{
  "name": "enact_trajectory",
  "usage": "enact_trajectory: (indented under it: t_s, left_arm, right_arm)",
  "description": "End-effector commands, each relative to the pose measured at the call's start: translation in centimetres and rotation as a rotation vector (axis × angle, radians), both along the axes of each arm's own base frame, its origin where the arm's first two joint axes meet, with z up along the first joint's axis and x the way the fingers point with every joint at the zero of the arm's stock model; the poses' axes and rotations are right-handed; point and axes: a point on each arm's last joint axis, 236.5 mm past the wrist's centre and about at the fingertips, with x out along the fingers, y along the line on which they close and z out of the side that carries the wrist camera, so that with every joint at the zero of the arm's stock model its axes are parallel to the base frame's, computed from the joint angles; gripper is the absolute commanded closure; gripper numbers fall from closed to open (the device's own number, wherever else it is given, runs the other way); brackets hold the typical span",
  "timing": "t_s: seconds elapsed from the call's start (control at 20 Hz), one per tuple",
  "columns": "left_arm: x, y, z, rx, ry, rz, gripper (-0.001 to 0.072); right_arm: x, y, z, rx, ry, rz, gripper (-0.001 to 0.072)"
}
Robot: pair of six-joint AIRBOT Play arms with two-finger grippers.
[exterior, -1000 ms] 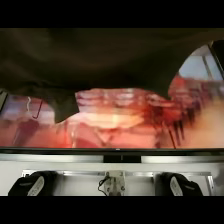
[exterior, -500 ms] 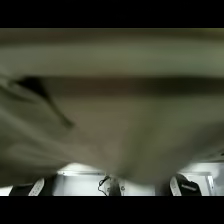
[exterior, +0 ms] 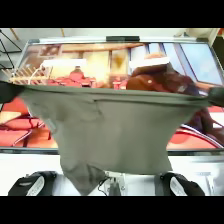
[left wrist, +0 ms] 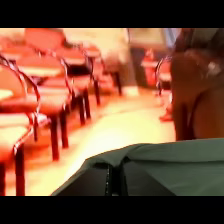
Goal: Fold the shirts.
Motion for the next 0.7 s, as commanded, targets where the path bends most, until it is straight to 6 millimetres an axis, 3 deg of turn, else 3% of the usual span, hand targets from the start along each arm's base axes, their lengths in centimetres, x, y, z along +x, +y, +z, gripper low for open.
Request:
enact_trajectory:
  t_s: [0.0, 0.15, 0.25, 0.35, 0.5, 0.65]
  left_arm:
    - [7.1, 0.1, -9.3, -0.069, 0.109, 0.007, 0.0671]
    - [15.1, 2.3, -12.5, -0.088, 0.042, 0.107, 0.0671]
    - [18.9, 3.1, -14.1, -0.103, 0.016, 0.142, 0.0670]
    - [21.3, 3.2, -16.3, -0.137, 0.041, 0.162, 0.0670]
    - [22.4, 2.4, -21.0, -0.155, 0.127, 0.157, 0.0670]
    - [22.3, 0.9, -23.8, -0.153, 0.182, 0.132, 0.0670]
  right_arm:
    - [9.2, 1.6, -8.4, 0.013, -0.046, 0.065, 0.0636]
    - [17.1, 3.0, -11.8, -0.025, -0.163, 0.079, 0.0636]
    - [21.1, 3.1, -12.7, -0.007, -0.242, 0.051, 0.0637]
    - [23.9, 2.8, -13.3, 0.005, -0.292, 0.029, 0.0637]
    - [25.3, 3.7, -16.0, 0.075, -0.264, 0.005, 0.0636]
    - [24.5, 4.7, -19.4, 0.139, -0.176, -0.015, 0.0636]
